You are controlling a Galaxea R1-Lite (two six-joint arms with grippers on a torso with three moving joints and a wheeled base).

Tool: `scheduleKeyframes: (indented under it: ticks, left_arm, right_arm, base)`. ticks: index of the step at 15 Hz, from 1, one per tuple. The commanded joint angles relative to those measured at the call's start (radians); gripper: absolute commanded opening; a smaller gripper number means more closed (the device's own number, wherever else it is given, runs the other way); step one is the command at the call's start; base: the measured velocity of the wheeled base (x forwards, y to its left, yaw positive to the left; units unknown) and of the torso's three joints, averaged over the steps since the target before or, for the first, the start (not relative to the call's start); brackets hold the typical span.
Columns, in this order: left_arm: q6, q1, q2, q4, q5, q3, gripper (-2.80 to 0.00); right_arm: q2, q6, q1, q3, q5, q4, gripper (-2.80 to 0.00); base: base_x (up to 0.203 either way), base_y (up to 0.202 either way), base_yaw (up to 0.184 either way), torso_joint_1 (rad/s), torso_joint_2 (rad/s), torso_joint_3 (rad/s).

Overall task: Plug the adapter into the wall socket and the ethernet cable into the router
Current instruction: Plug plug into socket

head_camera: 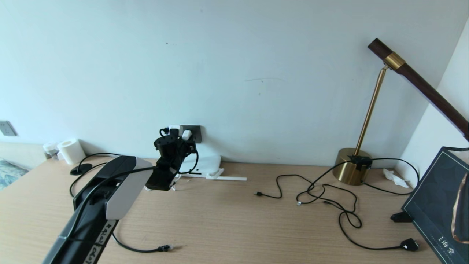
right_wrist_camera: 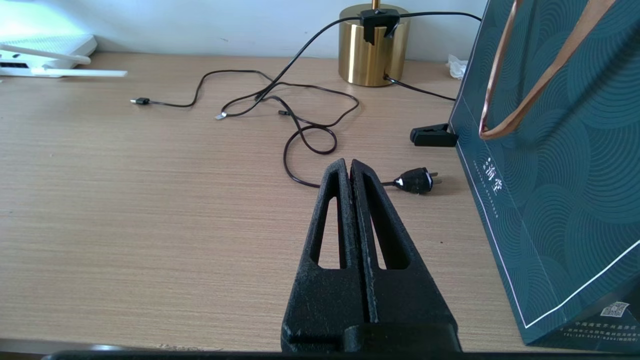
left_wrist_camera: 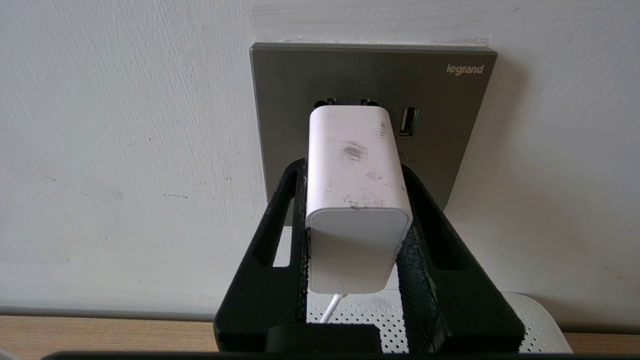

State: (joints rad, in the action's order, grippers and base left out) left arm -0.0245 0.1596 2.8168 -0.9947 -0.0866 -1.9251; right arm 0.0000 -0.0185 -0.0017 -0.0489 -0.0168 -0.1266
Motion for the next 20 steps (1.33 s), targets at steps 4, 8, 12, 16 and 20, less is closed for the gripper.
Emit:
scheduleKeyframes:
  ticks: [4, 8, 12, 16, 20]
  left_arm:
    - [0.0, 0.0, 0.0, -0.001, -0.001, 0.0, -2.8]
    - [0.0, 0.0, 0.0, 0.0, -0.001, 0.0, -2.8]
    - [0.0, 0.0, 0.0, -0.001, -0.002, 0.001, -2.8]
    - [0.0, 0.0, 0.0, -0.002, -0.002, 0.0, -2.8]
    - [0.0, 0.0, 0.0, -0.012, -0.005, 0.001, -2.8]
  right_arm:
    - [0.0, 0.0, 0.0, 0.0, 0.0, -0.001, -2.8]
    - [0.0, 0.0, 0.0, 0.0, 0.0, -0.001, -2.8]
    - [0.0, 0.0, 0.0, 0.001, 0.0, -0.001, -2.8]
    - [0.001, 0.0, 0.0, 0.0, 0.0, -0.001, -2.8]
    - [0.0, 0.0, 0.0, 0.0, 0.0, -0.001, -2.8]
  base:
    - [0.0, 0.0, 0.0, 0.0, 0.0, 0.0]
    - [0.0, 0.0, 0.0, 0.0, 0.0, 0.0]
    - [0.0, 0.0, 0.0, 0.0, 0.0, 0.0]
    - [0.0, 0.0, 0.0, 0.0, 0.0, 0.0]
    - [0.0, 0.0, 0.0, 0.0, 0.0, 0.0]
